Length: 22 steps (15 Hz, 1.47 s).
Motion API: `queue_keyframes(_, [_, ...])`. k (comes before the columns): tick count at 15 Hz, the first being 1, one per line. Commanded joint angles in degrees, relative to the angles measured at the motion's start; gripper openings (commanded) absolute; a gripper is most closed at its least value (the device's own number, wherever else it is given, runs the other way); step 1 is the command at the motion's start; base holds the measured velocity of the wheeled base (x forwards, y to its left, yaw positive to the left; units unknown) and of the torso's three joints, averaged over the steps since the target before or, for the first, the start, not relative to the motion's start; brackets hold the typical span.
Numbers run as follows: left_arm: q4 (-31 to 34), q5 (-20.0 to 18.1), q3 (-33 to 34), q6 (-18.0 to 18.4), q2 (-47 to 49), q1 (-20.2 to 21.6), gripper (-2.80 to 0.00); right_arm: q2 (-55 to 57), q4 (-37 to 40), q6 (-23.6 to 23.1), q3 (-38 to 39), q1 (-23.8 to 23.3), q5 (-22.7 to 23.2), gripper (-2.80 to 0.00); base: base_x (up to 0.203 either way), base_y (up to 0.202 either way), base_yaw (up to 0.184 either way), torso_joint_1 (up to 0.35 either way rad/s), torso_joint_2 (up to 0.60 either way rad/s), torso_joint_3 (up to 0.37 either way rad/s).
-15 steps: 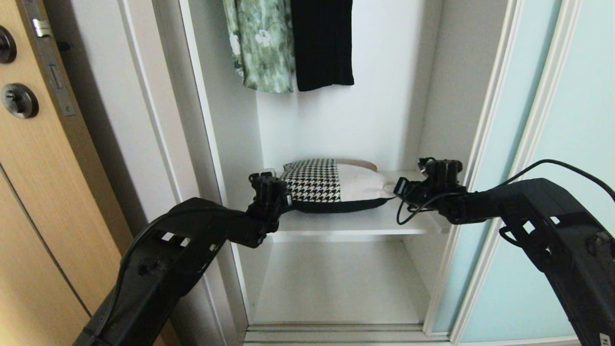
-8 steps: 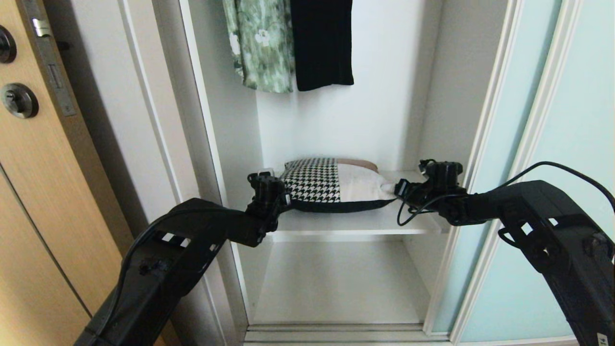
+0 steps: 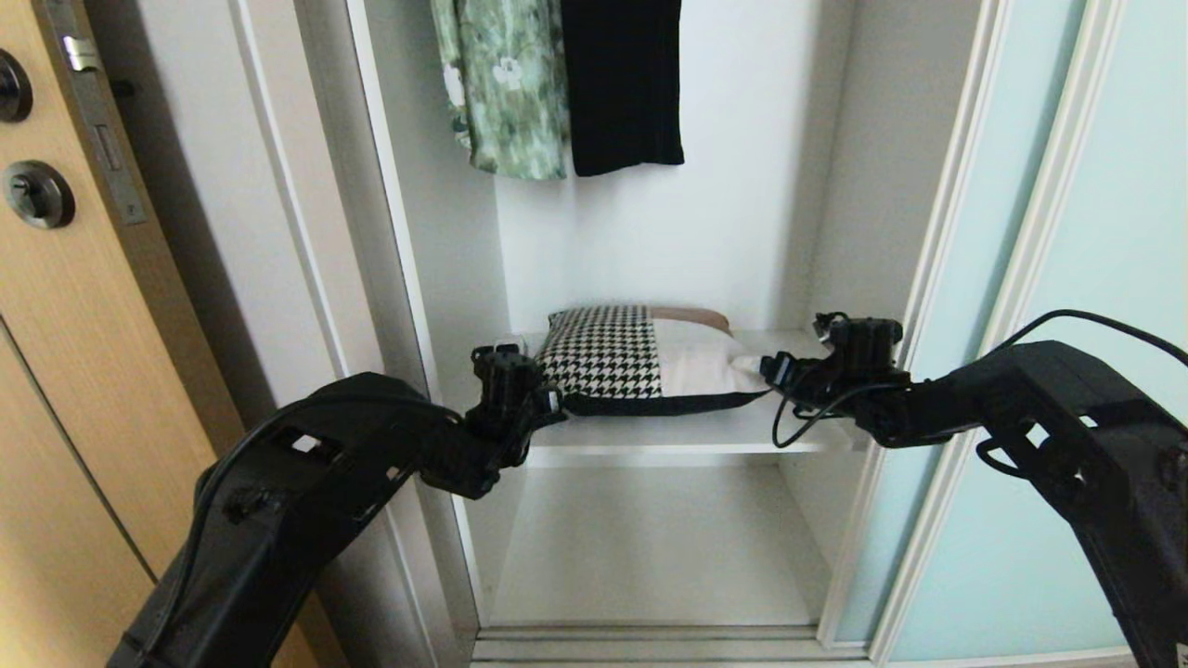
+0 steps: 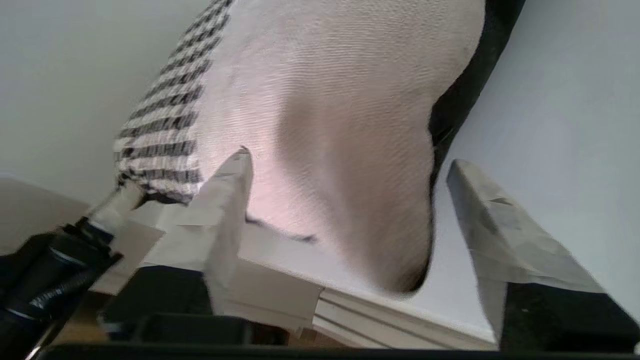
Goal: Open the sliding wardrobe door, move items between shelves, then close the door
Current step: Place the pillow on the higher shelf
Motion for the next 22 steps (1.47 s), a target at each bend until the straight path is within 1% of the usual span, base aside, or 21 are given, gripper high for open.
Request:
queue_keyframes(1, [-2.79,-0.62,5.18,0.61,-4.49,-0.31,0.00,-4.10,-0.44,0.06,4.04,0.02,0.12,0.00,0.000,0.000,0.000,0.000,0.00,0.000])
queue_keyframes(3, [-6.00,-0.75,8.18,2.45,-6.27,-0.32,0.00,-5.16,-0.55,-0.42,6.17,0.02,0.10,0.00,0.000,0.000,0.000,0.000,0.00,0.000])
queue_keyframes(4, [-7.28,-0.76,8.63,3.13,-6.68,-0.26,0.00,-5.68,-0.69,-0.84,7.11,0.03,0.09,0.00,0.000,0.000,0.000,0.000,0.00,0.000])
queue_keyframes(6, [-8.94,-0.79,12.20,3.59,-9.55,-0.04,0.00,-7.56,-2.16,-1.36,10.82,0.08,0.14,0.00,0.000,0.000,0.000,0.000,0.00,0.000])
queue_keyframes(8, [-10.49,-0.97,17.69,3.62,-14.19,-0.09,0.00,-11.11,-3.83,-1.49,15.64,0.06,0.17,0.00,0.000,0.000,0.000,0.000,0.00,0.000])
queue_keyframes(9, [-12.00,-0.97,20.47,3.54,-16.85,-0.22,0.00,-13.52,-4.45,-1.54,18.67,0.04,0.27,0.00,0.000,0.000,0.000,0.000,0.00,0.000])
queue_keyframes(11, [-12.96,-0.99,25.82,3.45,-23.36,-0.81,0.00,-18.81,-5.19,-2.02,25.58,0.03,1.02,0.00,0.000,0.000,0.000,0.000,0.00,0.000])
queue_keyframes(12, [-13.07,-0.77,28.47,3.33,-26.55,-1.26,-2.80,-21.30,-5.99,-2.57,29.40,0.03,1.20,0.00,0.000,0.000,0.000,0.000,0.00,0.000])
queue_keyframes(13, [-12.93,-0.49,30.97,3.28,-29.89,-1.57,-2.80,-24.20,-7.59,-3.34,33.78,0.03,1.32,-2.80,0.000,0.000,0.000,0.000,0.00,0.000])
queue_keyframes(16, [-10.57,-0.15,38.68,3.48,-40.79,-1.87,-2.80,-34.38,-10.90,-5.43,45.04,0.59,1.45,-2.80,0.000,0.000,0.000,0.000,0.00,0.000])
queue_keyframes(17, [-9.49,0.02,41.53,3.80,-45.27,-1.86,-2.80,-38.59,-11.32,-6.83,49.06,0.72,1.47,-2.80,0.000,0.000,0.000,0.000,0.00,0.000])
queue_keyframes(19, [-6.96,0.88,46.24,5.87,-53.39,-1.74,-2.80,-45.98,-11.19,-9.34,55.12,0.82,1.23,-2.80,0.000,0.000,0.000,0.000,0.00,0.000])
queue_keyframes(20, [-5.89,2.39,48.57,7.02,-57.15,-1.68,-2.80,-49.43,-10.81,-10.40,58.12,0.85,0.94,-2.80,0.000,0.000,0.000,0.000,0.00,0.000])
queue_keyframes(22, [-5.07,7.87,55.69,9.40,-63.97,-1.60,-2.80,-55.84,-9.48,-12.15,65.01,0.88,-0.67,-2.80,0.000,0.000,0.000,0.000,0.00,0.000])
